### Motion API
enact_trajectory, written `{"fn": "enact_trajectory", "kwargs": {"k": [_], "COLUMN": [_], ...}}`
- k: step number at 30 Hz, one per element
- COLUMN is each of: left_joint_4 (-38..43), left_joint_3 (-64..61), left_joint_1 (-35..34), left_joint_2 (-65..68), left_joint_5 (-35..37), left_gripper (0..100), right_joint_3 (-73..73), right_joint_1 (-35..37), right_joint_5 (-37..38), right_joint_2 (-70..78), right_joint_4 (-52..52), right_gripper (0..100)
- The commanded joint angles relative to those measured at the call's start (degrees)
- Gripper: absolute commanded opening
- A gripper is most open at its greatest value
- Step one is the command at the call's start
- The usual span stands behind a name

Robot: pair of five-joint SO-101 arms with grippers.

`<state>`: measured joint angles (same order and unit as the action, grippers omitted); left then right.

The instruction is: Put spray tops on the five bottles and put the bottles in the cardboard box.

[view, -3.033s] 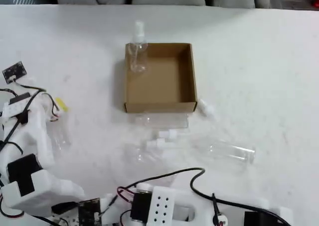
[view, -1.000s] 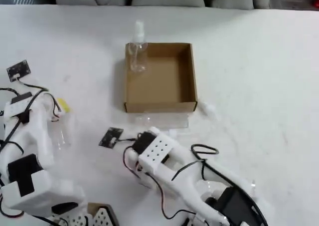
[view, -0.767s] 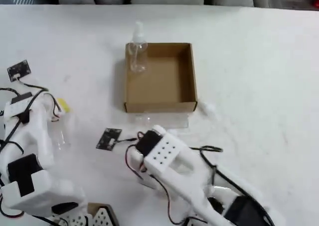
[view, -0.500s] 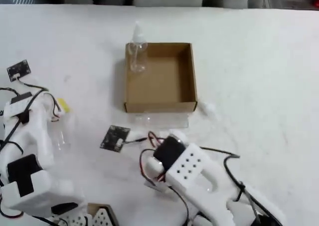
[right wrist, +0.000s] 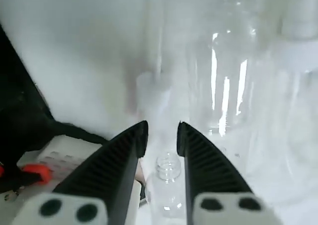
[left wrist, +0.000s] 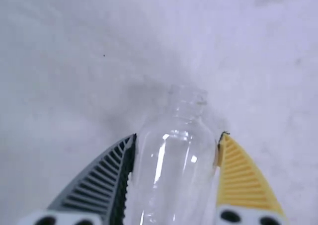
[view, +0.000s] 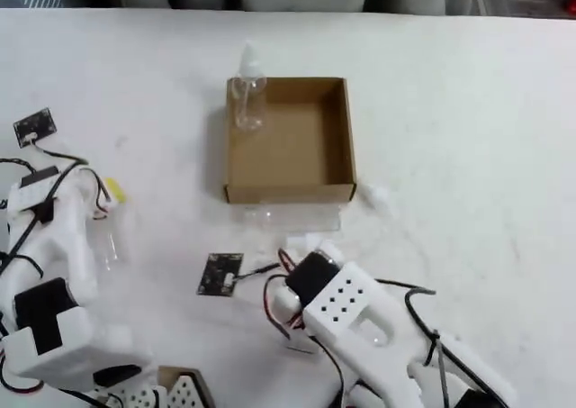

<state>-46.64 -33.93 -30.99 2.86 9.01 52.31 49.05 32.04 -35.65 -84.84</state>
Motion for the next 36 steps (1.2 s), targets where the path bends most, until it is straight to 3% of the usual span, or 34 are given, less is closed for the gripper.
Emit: {"fn": "enact_trajectory", "kwargs": {"k": [1,13,27,33,36], "left_joint_4": [-0.44,-0.35,-0.35,-0.35,-0.35], "left_joint_3": [2.90,2.90,2.90,2.90,2.90], "left_joint_1": [0.84,0.84,1.36,1.36,1.36], "left_joint_2": [-0.48,-0.48,-0.48,-0.48,-0.48], "left_joint_5": [-0.62,-0.62,-0.62,-0.62,-0.62], "left_gripper": [17,17,17,17,17], "right_joint_3": [1.41,4.48,8.70,10.81,10.81], "right_joint_1": [-0.31,4.18,4.70,4.70,4.70], "right_joint_5": [1.67,1.14,1.14,1.14,1.14], "right_joint_2": [-1.27,-1.27,-1.19,-1.19,-1.19], "right_joint_4": [2.77,6.55,10.68,13.23,14.29], "right_gripper": [7.4,11.2,11.8,21.5,21.6]}}
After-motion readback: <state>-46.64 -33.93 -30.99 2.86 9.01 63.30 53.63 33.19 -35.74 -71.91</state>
